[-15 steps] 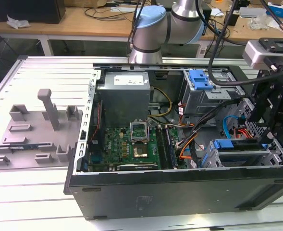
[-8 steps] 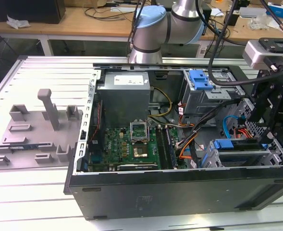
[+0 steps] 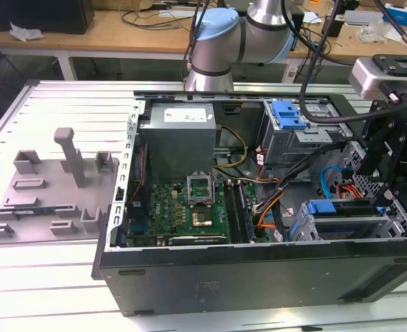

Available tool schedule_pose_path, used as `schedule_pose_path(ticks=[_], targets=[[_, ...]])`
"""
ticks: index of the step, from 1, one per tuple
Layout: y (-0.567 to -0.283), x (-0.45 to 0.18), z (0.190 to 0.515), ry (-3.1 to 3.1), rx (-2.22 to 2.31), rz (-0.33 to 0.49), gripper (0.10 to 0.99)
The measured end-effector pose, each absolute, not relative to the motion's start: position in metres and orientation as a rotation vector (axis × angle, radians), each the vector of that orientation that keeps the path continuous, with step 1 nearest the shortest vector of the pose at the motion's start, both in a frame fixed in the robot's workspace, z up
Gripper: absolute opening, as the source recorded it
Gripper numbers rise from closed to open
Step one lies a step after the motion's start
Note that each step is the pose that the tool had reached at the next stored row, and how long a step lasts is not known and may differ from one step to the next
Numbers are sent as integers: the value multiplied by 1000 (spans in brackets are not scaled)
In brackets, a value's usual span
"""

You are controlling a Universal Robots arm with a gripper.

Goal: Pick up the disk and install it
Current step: 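Insert the second disk wire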

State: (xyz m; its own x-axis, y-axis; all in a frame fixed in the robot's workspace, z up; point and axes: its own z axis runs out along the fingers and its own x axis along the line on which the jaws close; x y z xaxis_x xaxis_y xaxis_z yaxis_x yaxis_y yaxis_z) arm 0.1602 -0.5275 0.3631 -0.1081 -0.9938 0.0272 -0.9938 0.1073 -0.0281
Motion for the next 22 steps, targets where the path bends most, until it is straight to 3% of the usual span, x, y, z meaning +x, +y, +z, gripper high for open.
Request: schedule_pose_path(ticks=[5, 6, 7, 8, 11, 22], targets=[[-481, 160, 367, -2244, 2018, 220, 604], [-466, 160, 367, -2209, 1989, 270, 455], [-462, 160, 367, -2200, 1982, 282, 455], [-457, 160, 367, -2191, 1974, 296, 392], [-445, 160, 367, -2153, 1941, 346, 392], [-445, 146, 367, -2148, 1934, 356, 392]])
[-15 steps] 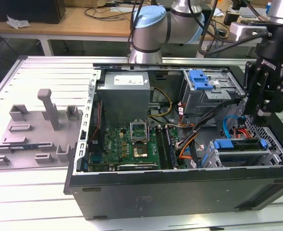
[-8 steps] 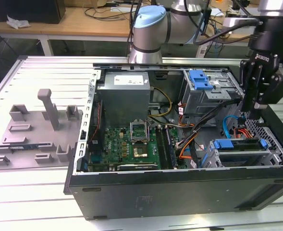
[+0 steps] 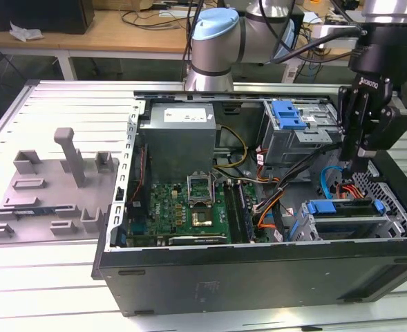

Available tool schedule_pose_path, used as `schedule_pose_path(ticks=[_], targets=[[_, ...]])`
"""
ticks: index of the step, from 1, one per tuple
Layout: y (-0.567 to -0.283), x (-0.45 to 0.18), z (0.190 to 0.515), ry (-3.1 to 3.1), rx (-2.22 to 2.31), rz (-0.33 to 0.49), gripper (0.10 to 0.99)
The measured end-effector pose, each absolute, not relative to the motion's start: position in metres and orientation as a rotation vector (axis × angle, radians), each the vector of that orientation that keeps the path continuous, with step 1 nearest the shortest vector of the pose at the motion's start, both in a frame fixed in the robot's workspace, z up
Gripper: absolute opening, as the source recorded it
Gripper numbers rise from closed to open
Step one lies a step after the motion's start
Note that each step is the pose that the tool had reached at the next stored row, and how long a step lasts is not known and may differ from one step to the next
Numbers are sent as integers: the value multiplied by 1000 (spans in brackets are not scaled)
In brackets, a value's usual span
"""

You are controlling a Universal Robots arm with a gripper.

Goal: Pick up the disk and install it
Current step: 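Insert the second disk wire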

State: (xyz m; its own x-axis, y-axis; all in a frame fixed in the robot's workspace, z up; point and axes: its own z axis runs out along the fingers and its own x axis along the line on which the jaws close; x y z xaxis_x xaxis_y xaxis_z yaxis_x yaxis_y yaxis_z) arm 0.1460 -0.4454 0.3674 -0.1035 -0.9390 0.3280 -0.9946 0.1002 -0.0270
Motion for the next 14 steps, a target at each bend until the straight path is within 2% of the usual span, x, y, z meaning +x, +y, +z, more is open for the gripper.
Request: schedule_pose_path(ticks=[14], targets=[[-456, 142, 366, -2163, 1923, 352, 392]])
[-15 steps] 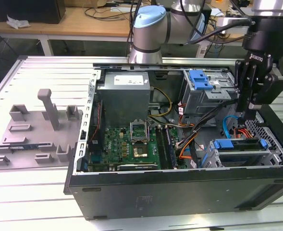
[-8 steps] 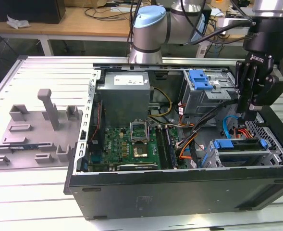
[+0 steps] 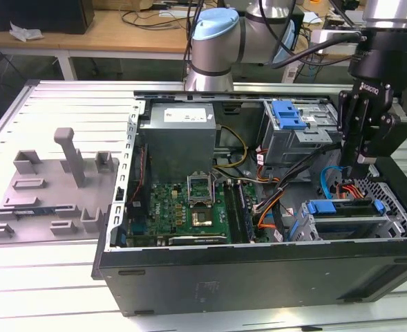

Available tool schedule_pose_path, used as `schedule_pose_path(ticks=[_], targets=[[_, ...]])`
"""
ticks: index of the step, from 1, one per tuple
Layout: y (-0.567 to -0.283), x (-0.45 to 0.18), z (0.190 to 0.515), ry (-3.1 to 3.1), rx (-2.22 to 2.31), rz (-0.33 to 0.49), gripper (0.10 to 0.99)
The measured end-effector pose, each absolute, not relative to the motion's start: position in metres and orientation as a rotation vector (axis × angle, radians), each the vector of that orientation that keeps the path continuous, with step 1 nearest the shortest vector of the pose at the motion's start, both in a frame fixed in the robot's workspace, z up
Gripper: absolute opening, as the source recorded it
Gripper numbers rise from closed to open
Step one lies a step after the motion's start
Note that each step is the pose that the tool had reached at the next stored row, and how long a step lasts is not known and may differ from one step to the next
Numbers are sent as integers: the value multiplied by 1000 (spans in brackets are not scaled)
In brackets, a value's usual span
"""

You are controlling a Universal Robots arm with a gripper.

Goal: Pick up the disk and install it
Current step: 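Insert the second disk wire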

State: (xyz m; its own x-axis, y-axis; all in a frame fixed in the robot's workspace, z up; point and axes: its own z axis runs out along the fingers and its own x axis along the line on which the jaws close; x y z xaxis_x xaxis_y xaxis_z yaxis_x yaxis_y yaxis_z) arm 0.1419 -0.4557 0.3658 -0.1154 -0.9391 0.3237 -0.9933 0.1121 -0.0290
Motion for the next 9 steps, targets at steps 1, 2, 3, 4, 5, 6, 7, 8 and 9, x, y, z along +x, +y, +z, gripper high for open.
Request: schedule_pose_path(ticks=[1, 2, 3, 4, 5, 6, 7, 8, 9], targets=[[-456, 142, 366, -2163, 1923, 352, 392], [-456, 142, 365, -2163, 1923, 352, 392], [-456, 142, 365, -2163, 1923, 352, 392], [-456, 142, 365, -2163, 1923, 352, 392], [-456, 142, 364, -2163, 1923, 352, 392], [-456, 142, 364, -2163, 1923, 352, 392], [-456, 142, 364, -2163, 1923, 352, 392], [-456, 142, 364, -2163, 1923, 352, 392], [-456, 142, 364, -2163, 1923, 352, 392]])
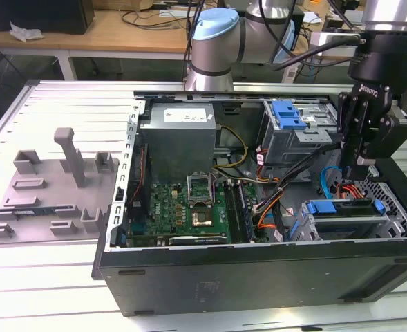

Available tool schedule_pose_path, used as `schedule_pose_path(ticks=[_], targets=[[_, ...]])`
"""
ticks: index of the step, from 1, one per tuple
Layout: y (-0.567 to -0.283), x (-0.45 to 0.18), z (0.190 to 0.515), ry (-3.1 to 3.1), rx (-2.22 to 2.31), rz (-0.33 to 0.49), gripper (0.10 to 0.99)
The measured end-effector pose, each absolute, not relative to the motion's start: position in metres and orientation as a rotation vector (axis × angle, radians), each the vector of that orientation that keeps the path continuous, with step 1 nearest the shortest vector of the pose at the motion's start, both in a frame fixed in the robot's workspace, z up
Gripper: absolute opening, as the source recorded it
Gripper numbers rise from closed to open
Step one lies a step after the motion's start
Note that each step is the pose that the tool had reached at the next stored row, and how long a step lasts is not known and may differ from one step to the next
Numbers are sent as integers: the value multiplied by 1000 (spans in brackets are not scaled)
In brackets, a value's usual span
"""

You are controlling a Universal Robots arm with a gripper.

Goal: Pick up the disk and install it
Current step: 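Insert the second disk wire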

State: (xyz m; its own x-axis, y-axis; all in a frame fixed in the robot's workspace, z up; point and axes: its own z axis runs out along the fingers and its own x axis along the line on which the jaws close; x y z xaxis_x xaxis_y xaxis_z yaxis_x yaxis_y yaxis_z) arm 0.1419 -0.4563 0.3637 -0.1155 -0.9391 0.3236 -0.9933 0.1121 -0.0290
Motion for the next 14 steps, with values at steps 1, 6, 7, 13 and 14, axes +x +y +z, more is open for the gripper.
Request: schedule_pose_path(ticks=[1, 6, 7, 13, 14], targets=[[-456, 142, 364, -2163, 1923, 352, 392], [-456, 142, 363, -2163, 1923, 352, 310], [-456, 142, 363, -2163, 1923, 352, 310], [-456, 142, 363, -2171, 1930, 338, 239], [-456, 142, 363, -2174, 1934, 332, 239]])
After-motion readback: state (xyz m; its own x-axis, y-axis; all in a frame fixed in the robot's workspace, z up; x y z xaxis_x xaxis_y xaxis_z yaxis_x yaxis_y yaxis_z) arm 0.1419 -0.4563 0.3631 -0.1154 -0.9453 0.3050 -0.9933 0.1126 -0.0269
